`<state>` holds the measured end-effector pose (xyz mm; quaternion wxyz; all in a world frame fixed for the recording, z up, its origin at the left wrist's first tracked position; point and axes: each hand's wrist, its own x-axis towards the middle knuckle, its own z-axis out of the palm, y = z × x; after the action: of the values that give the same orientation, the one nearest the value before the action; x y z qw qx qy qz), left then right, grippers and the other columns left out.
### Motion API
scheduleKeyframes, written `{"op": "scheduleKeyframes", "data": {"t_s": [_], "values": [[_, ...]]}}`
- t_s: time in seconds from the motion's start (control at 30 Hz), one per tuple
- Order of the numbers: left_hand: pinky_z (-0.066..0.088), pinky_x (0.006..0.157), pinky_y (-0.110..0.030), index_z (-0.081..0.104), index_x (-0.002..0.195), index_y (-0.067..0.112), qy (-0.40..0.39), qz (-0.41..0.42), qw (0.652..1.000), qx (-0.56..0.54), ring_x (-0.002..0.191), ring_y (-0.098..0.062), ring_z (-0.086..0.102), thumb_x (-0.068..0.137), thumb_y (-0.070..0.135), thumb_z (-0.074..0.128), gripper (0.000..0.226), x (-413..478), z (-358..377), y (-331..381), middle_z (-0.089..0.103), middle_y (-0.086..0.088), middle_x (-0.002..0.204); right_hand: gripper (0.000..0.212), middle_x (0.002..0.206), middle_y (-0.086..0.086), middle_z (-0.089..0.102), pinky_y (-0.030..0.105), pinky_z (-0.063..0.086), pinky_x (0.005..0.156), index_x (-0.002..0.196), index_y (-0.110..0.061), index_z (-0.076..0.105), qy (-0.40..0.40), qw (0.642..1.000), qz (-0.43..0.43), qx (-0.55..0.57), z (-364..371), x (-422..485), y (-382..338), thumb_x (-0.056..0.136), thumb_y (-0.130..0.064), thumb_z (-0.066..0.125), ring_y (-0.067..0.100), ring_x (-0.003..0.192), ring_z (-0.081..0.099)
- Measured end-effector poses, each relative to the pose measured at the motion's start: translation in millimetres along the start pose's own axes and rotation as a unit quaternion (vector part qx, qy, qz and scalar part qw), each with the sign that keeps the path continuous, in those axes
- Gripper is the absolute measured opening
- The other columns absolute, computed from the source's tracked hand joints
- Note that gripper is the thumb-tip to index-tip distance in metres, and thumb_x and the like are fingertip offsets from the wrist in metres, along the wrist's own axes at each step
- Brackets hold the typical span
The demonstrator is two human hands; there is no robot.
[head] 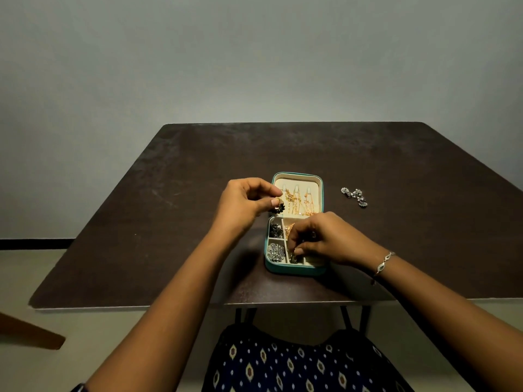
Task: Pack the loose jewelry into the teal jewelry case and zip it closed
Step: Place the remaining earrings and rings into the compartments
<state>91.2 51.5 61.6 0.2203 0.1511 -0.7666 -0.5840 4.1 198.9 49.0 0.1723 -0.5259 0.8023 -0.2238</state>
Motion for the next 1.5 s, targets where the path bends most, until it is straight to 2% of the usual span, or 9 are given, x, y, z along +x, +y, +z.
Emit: {"op": "scheduleKeyframes", "data": {"t_s": [0.3,0.5,0.63,0.7,0.83,0.97,1.1,1.37,1.5], "values": [[0.039,0.052,-0.006,0.067,0.075,0.016,-0.010,-0.024,0.999,0.029,0.061,0.004,0.058,0.076,-0.003,0.068,0.019,1,1,-5,0.066,0.003,0.071,0.012,0.094,-0.001,0.055,0.030,0.040,0.076,0.094,-0.017,0.067,0.040,0.990,-0.013,-0.138,8,4,-1,0.083,-0.020,0.064,0.013,0.091,0.050],[0.042,0.055,-0.010,0.067,0.075,0.016,-0.045,-0.034,0.997,0.047,0.063,0.001,0.061,0.075,-0.001,0.070,0.017,-2,4,3,0.066,0.003,0.072,0.009,0.081,-0.006,0.066,0.018,0.045,0.070,0.081,-0.017,0.068,0.164,0.982,0.030,0.090,5,-1,11,0.079,-0.008,0.067,0.010,0.077,0.060],[0.047,0.065,-0.019,0.068,0.077,0.015,-0.098,-0.050,0.990,0.094,0.072,-0.008,0.063,0.076,0.001,0.070,0.014,-5,9,7,0.068,0.000,0.076,0.014,0.085,0.003,0.069,0.028,0.052,0.079,0.082,-0.015,0.067,0.211,0.954,0.041,0.208,-3,-4,21,0.079,-0.002,0.066,0.016,0.085,0.065],[0.050,0.071,-0.024,0.070,0.078,0.015,-0.125,-0.064,0.982,0.125,0.075,-0.009,0.064,0.076,0.002,0.070,0.013,-7,12,9,0.069,0.000,0.078,0.011,0.087,0.005,0.068,0.024,0.051,0.078,0.086,-0.010,0.067,0.222,0.947,0.040,0.228,-7,-8,22,0.080,0.000,0.064,0.014,0.085,0.064],[0.039,0.055,-0.015,0.071,0.083,0.012,-0.174,-0.099,0.963,0.179,0.063,-0.003,0.056,0.078,0.004,0.068,0.010,-9,15,13,0.066,0.005,0.073,0.009,0.083,0.002,0.066,0.009,0.046,0.062,0.087,-0.006,0.065,0.241,0.932,0.037,0.268,-10,-18,29,0.083,0.001,0.060,-0.003,0.071,0.059],[0.035,0.049,-0.014,0.069,0.082,0.011,-0.195,-0.137,0.949,0.205,0.058,0.000,0.051,0.080,0.005,0.066,0.007,-11,20,13,0.061,0.009,0.068,0.013,0.076,0.001,0.063,0.013,0.042,0.056,0.083,-0.013,0.066,0.256,0.922,0.066,0.283,-7,-27,41,0.085,-0.003,0.058,0.004,0.065,0.054],[0.040,0.054,-0.018,0.069,0.079,0.012,-0.167,-0.157,0.950,0.214,0.065,-0.004,0.055,0.080,0.006,0.067,0.006,-14,27,7,0.063,0.006,0.071,0.012,0.077,0.000,0.064,0.019,0.042,0.060,0.085,-0.014,0.066,0.265,0.913,0.096,0.295,-5,-36,50,0.086,-0.006,0.058,0.007,0.069,0.055],[0.049,0.083,-0.029,0.070,0.081,0.017,-0.113,-0.127,0.953,0.253,0.094,-0.012,0.061,0.079,0.010,0.069,0.008,-15,32,-1,0.067,0.002,0.092,0.013,0.077,0.001,0.064,0.021,0.041,0.062,0.082,-0.015,0.066,0.325,0.877,0.146,0.322,-1,-48,65,0.087,-0.007,0.057,0.009,0.070,0.055],[0.050,0.088,-0.035,0.070,0.079,0.021,-0.112,-0.125,0.945,0.281,0.094,-0.012,0.062,0.079,0.012,0.070,0.009,-15,33,-2,0.069,0.002,0.096,0.014,0.076,0.001,0.063,0.020,0.040,0.058,0.081,-0.016,0.066,0.331,0.868,0.162,0.333,2,-53,72,0.088,-0.008,0.057,0.004,0.063,0.053]]}}
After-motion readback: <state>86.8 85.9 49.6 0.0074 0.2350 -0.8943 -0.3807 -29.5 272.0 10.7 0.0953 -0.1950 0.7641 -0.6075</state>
